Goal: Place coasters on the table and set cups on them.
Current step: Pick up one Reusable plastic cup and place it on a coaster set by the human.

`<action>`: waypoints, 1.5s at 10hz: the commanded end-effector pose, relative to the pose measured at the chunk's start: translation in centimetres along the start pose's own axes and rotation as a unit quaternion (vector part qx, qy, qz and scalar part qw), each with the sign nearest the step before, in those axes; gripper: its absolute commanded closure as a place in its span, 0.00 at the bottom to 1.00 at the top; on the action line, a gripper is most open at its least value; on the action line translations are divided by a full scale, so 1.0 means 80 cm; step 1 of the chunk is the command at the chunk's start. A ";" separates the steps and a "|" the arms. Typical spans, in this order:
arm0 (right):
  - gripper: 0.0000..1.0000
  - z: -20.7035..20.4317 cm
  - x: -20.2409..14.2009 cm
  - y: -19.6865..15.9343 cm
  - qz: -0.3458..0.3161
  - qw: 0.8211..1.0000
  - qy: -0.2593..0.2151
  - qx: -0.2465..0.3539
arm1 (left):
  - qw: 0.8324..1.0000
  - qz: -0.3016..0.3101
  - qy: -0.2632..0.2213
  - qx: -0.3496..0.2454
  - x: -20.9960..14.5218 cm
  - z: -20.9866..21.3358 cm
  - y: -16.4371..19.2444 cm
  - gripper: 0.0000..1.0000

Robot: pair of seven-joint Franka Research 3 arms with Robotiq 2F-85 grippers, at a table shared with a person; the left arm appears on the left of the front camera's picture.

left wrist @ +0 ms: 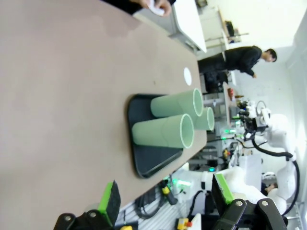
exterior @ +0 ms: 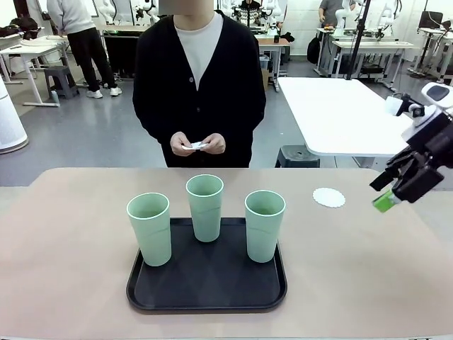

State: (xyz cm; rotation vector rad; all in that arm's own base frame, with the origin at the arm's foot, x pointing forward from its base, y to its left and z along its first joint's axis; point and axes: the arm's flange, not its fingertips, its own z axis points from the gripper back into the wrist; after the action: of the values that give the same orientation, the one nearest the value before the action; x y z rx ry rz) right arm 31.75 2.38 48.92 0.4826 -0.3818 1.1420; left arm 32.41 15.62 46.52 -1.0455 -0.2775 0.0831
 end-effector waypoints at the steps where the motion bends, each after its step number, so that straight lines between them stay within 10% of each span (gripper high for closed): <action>1: 0.00 -0.014 -0.014 0.010 0.033 0.998 -0.055 0.006 | 1.000 -0.002 -0.002 -0.005 0.001 0.002 -0.001 0.00; 5: 0.00 0.002 0.002 0.004 0.023 1.000 -0.018 0.000 | 1.000 -0.002 -0.002 -0.005 0.001 0.002 -0.001 0.00; 9: 0.00 -0.033 0.014 -0.048 0.136 0.978 -0.156 0.028 | 1.000 -0.002 -0.002 -0.005 0.001 0.002 -0.001 0.00; 15: 0.00 -0.126 -0.001 -0.108 0.159 0.964 -0.210 0.024 | 1.000 -0.002 -0.002 -0.005 0.001 0.002 -0.001 0.00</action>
State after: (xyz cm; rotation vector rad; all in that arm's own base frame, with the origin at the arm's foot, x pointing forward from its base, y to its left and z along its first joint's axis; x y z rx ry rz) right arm 39.41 5.38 39.21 0.7303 -0.7783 1.3638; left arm 32.41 15.64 46.54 -1.0448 -0.2778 0.0836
